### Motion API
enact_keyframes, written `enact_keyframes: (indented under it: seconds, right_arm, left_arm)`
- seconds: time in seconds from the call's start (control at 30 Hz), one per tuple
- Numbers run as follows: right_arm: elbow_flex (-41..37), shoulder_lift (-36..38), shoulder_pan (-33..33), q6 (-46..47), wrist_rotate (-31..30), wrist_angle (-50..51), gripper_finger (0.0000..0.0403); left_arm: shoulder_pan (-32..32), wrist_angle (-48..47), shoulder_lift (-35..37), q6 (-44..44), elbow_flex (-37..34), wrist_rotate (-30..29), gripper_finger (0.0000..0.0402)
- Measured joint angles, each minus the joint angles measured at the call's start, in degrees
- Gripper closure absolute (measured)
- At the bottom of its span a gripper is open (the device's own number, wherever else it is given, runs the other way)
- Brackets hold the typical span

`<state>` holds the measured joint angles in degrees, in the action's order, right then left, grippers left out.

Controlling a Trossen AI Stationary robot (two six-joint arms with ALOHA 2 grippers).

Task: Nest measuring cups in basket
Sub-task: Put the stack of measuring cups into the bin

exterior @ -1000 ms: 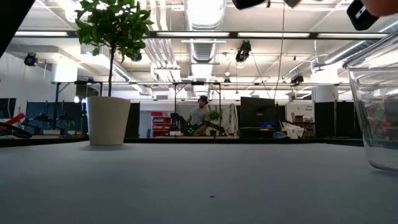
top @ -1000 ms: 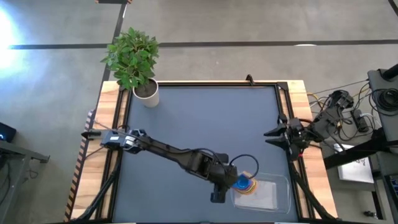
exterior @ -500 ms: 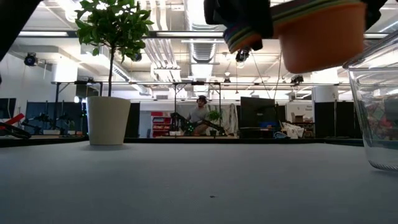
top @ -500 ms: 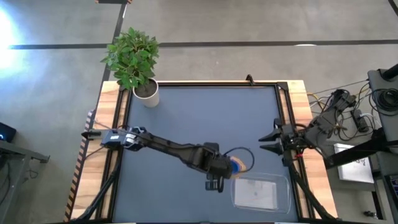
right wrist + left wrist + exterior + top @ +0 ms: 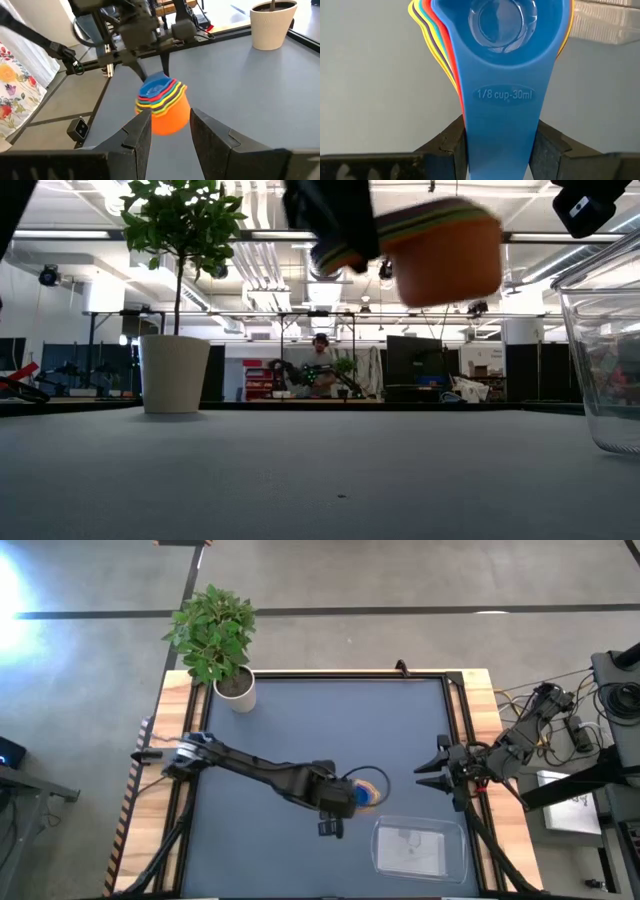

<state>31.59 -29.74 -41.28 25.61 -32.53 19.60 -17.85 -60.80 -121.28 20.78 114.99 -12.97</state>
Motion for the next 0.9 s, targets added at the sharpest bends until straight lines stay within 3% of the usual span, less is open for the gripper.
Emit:
enact_keyframes:
  seconds: [0.2, 0.37, 0.63, 0.9]
  right_arm:
    - [0.0, 0.0, 0.0, -0.5, -0.3, 0.0, 0.0280]
    - [0.0, 0.0, 0.0, -0.8, -1.7, -0.1, 0.0280]
    - [0.0, 0.0, 0.0, -0.8, -5.0, -0.3, 0.0280]
    - [0.0, -0.1, 0.0, 0.0, -5.0, -0.6, 0.0280]
  left_arm:
    - [1.5, 27.1, 16.6, 11.7, -33.1, 2.2, 0.0272]
    - [7.1, 31.9, 23.6, 27.8, -48.5, 5.1, 0.0272]
    - [12.8, 30.1, 24.0, 33.7, -51.0, 14.2, 0.0272]
    - [15.3, 29.1, 23.9, 35.8, -47.8, 14.5, 0.0265]
